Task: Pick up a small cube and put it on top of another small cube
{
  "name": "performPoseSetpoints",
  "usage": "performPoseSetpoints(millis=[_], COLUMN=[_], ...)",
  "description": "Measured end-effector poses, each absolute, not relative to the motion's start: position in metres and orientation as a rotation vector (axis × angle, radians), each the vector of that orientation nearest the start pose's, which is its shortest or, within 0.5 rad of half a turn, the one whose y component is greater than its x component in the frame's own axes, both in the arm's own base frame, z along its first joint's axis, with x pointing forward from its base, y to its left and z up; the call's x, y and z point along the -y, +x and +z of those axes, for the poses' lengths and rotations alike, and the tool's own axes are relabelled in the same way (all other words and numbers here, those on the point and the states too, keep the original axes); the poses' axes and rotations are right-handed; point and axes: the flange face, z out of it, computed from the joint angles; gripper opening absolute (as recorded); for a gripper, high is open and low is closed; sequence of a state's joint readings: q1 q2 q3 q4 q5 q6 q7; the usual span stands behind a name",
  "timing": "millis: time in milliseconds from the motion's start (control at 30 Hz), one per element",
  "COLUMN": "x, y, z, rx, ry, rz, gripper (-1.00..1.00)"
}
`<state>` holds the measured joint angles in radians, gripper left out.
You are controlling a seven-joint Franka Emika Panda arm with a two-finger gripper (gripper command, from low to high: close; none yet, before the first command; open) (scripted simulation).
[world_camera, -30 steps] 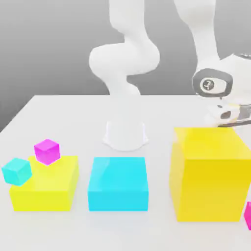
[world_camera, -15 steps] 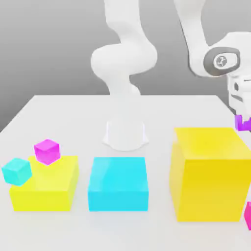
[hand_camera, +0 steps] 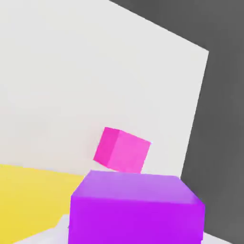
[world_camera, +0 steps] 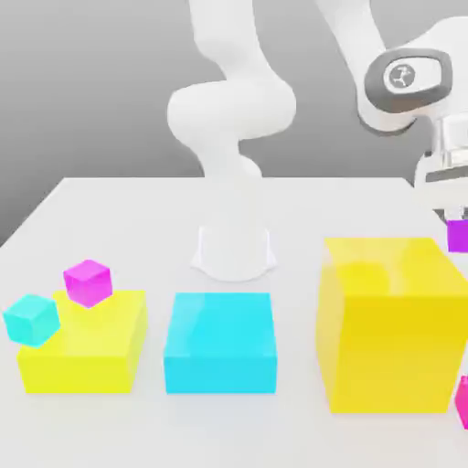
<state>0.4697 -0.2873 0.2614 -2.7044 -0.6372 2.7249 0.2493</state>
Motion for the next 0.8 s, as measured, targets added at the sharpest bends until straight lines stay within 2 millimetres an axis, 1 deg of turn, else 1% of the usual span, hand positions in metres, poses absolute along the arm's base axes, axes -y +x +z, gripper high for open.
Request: performPoseSetpoints(millis=[67, 133, 200, 300, 400, 500, 600, 700, 800], x=[-0.259, -0.219, -0.177, -0.110, -0.039, 0.033, 0.104, 0.172, 0.235], y=[0.331, 0.361, 0.386, 0.413, 0.428, 0.431, 0.421, 0.400, 0.368], z=[0.343, 0.344, 0.343, 0.342, 0.340, 0.337, 0.334, 0.330, 0.327], rx=[1.415, 1.136, 0.844, 0.396, -0.052, -0.490, -0.909, -1.299, -1.653], ry=[-2.999, -3.122, -3.216, -3.298, -3.310, -3.255, -3.135, -2.958, -2.728], rz=[-0.671, -0.614, -0.555, -0.466, -0.377, -0.292, -0.211, -0.137, -0.070], gripper=[-1.00, -1.00, -1.00, -1.00, -1.00, -1.00, -1.00, -1.00, -1.00])
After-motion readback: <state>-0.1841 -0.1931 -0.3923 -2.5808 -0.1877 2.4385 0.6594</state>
